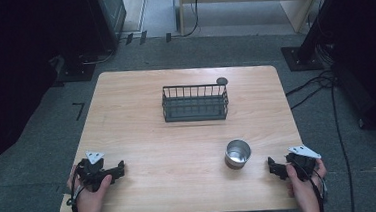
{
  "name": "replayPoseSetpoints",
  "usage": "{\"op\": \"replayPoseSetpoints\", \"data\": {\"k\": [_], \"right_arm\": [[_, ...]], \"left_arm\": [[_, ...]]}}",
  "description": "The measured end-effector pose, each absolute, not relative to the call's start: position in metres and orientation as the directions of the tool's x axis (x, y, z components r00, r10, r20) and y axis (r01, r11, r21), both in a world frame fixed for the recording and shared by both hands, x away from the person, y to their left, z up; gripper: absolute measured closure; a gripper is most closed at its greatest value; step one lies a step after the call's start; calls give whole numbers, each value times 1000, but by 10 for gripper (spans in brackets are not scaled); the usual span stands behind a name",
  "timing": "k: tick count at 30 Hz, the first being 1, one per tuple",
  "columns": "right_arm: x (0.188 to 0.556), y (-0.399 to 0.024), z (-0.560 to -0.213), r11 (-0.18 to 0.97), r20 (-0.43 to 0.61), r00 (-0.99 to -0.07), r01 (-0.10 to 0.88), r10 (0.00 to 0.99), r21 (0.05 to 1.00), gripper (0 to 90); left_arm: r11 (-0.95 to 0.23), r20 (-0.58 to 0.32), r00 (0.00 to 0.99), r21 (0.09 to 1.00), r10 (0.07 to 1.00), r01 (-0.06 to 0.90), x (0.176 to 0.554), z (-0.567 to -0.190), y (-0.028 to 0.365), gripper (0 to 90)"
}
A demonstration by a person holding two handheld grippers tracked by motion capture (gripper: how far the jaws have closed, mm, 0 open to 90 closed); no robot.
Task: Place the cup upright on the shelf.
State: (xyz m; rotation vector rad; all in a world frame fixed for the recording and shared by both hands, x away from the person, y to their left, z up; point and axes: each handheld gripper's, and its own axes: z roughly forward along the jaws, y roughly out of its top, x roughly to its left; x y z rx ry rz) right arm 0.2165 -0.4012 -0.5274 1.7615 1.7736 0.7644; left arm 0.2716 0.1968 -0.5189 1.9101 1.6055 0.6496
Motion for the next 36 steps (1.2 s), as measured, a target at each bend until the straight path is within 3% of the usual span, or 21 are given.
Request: {"op": "replayPoseSetpoints", "data": {"k": [15,36], "right_arm": [[214,-402,-514,-68,82,10,658,997,750,26],[212,-372,-471,-28,94,-81,595,992,803,26]], "left_arm": [[-133,10,173,686,985,715,272,-519,196,0],[-136,11,177,686,984,715,272,-519,196,0]]}}
